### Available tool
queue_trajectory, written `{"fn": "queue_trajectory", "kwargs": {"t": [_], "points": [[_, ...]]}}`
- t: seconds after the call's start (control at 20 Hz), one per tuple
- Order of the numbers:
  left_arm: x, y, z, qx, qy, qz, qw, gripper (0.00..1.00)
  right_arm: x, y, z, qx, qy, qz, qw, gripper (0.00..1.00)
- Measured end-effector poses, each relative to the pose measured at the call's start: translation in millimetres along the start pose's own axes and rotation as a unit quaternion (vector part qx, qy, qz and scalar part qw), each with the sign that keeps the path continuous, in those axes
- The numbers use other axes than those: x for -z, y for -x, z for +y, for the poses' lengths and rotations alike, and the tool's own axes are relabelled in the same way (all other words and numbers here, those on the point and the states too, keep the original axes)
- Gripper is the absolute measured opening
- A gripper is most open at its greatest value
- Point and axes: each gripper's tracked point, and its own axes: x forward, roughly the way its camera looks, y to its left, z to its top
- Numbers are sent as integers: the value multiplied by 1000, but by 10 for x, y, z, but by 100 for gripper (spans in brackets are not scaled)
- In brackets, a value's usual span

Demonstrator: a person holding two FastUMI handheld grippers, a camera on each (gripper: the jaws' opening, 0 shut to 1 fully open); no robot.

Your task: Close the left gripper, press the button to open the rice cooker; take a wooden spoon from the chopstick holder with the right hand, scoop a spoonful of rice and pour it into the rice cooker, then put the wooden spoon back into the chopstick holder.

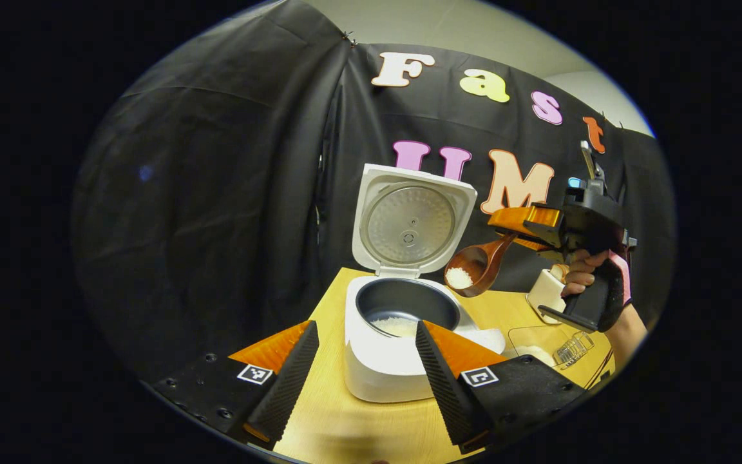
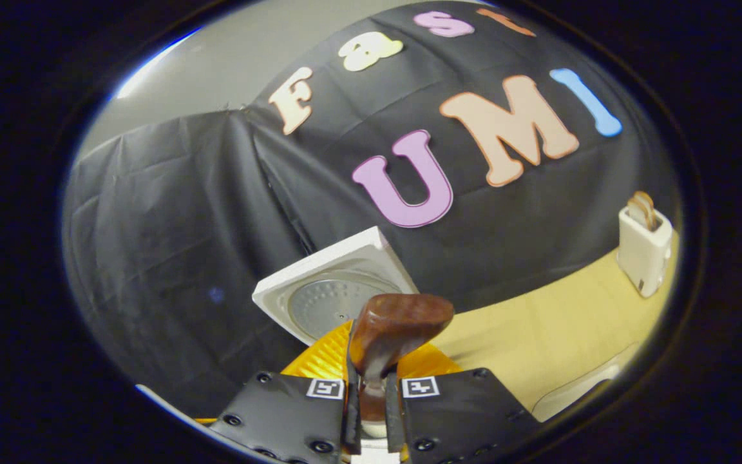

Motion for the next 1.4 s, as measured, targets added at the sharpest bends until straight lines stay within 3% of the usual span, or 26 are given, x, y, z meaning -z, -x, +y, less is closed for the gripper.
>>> {"fn": "queue_trajectory", "kwargs": {"t": [0.15,0.3,0.5,0.75,0.9,1.0,1.05,1.25,1.4], "points": [[21,25,51,-8,2,0,1000,90,56,-87,259,-1,121,-12,993,17],[35,65,103,-18,-2,-1,1000,90,150,-113,455,0,227,-25,974,16],[75,54,125,-23,-8,1,1000,90,176,-79,676,4,344,-52,937,18],[90,75,152,-30,-5,4,1000,90,119,7,878,17,466,-98,879,17],[76,93,159,-31,-7,1,1000,90,129,82,933,11,489,-104,866,19],[72,110,163,-30,-12,0,999,90,181,59,944,4,481,-98,871,18],[75,116,166,-29,-15,-2,999,90,220,43,931,-1,467,-90,879,18],[103,108,180,-24,-19,-7,1000,90,235,48,826,-18,359,-51,932,17],[95,125,163,-17,-19,-8,1000,90,81,121,645,-17,295,-41,955,19]]}}
